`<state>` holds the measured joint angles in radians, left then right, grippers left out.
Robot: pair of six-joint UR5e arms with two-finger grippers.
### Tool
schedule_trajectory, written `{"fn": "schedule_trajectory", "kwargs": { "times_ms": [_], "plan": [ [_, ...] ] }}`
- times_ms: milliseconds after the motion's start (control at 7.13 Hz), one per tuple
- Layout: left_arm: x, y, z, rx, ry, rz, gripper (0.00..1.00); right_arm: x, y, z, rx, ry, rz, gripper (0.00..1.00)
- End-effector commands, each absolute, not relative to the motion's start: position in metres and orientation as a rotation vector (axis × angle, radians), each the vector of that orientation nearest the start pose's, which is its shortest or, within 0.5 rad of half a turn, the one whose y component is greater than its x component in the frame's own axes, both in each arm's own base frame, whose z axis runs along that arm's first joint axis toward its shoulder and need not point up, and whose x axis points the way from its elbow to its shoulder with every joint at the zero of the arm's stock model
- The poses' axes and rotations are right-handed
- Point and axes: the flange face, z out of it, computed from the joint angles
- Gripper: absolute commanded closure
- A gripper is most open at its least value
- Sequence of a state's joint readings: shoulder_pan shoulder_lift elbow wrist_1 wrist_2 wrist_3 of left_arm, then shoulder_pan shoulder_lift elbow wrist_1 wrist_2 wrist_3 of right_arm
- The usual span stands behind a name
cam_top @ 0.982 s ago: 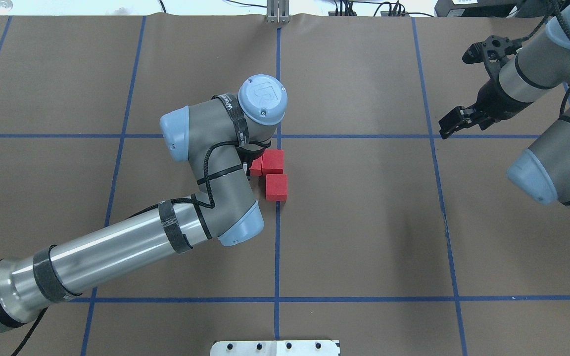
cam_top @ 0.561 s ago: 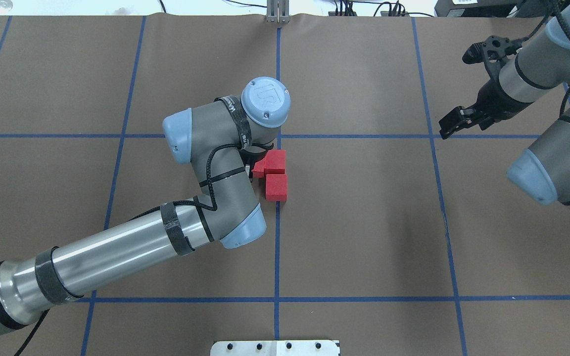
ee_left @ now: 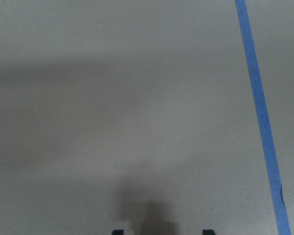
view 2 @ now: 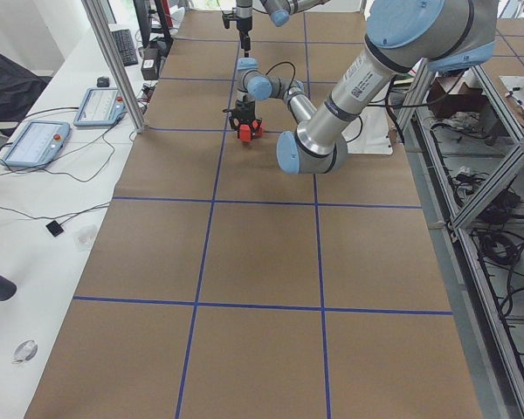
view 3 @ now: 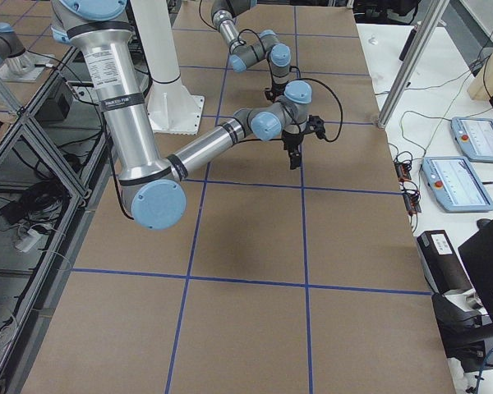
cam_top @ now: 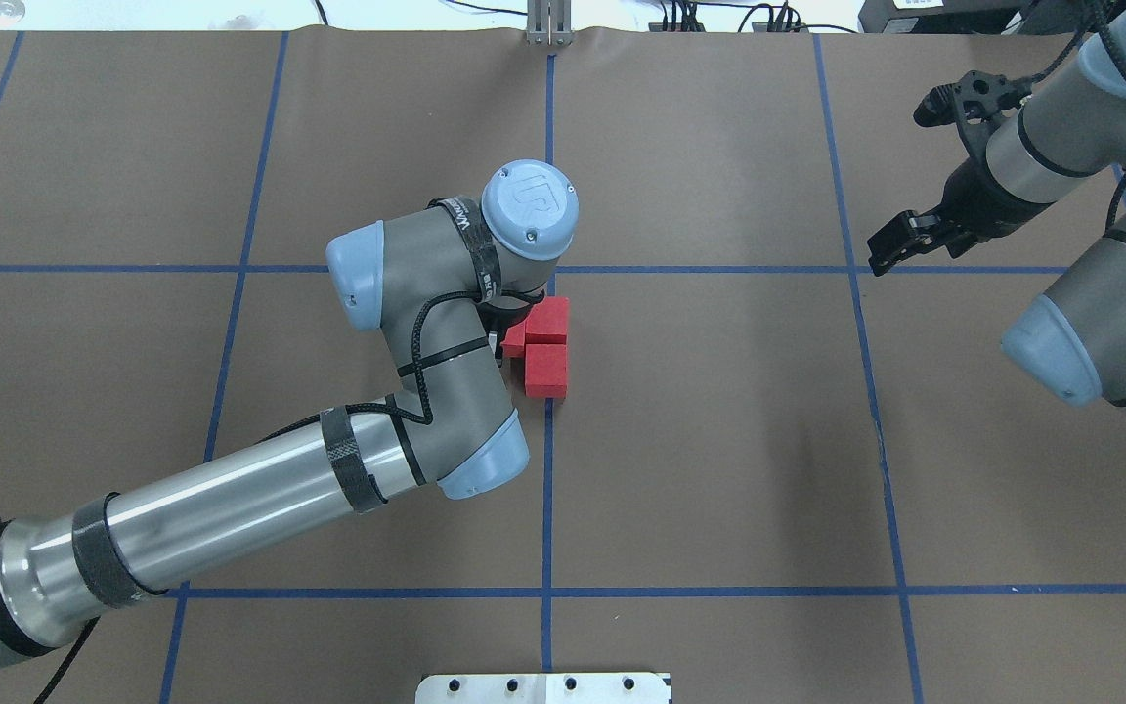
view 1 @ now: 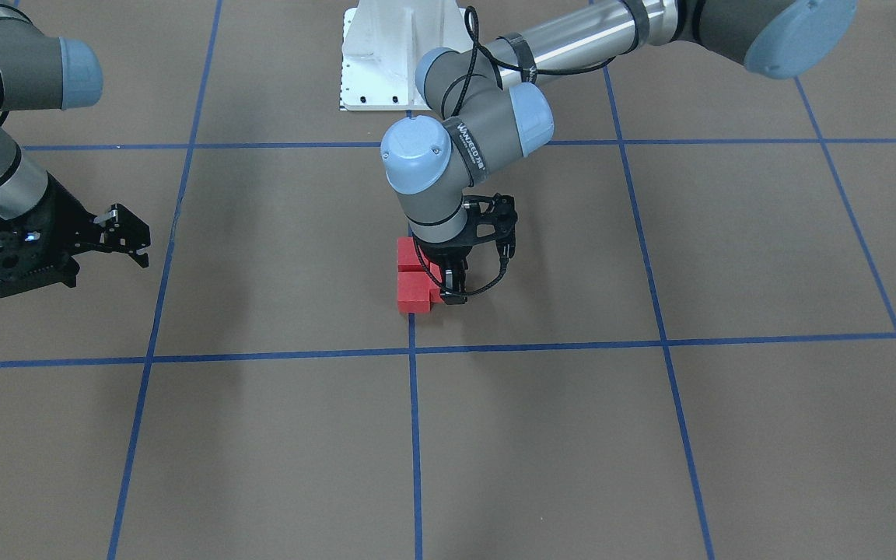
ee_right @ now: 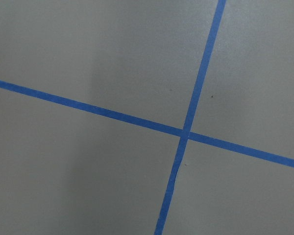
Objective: Form red blocks into L shape at center
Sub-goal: 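Lower the red cube beside the farther cube of the column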
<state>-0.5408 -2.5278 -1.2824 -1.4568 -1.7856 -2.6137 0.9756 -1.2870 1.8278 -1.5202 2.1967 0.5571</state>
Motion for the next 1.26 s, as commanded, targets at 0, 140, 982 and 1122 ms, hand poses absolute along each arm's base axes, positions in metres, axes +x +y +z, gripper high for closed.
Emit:
{"fn": "schedule_trajectory", "kwargs": {
  "times_ms": [0, 140, 982, 1122],
  "plan": [
    [0.62, -0.504, 0.198, -0.373, 0.526, -1.476, 0.02, -0.265, -0.525, 0.379, 0.15, -0.822, -0.22, 0.01],
    [0.619, -0.505, 0.199, -0.371, 0.522, -1.479, 0.0, -0.265, -0.525, 0.379, 0.149, -0.822, -0.221, 0.01],
    [0.607, -0.506, 0.194, -0.314, 0.565, -1.421, 0.0, -0.268, -0.527, 0.376, 0.153, -0.824, -0.224, 0.01],
    [0.592, -0.5, 0.201, -0.308, 0.576, -1.404, 0.0, -0.268, -0.528, 0.375, 0.155, -0.823, -0.224, 0.01]
  ]
}}
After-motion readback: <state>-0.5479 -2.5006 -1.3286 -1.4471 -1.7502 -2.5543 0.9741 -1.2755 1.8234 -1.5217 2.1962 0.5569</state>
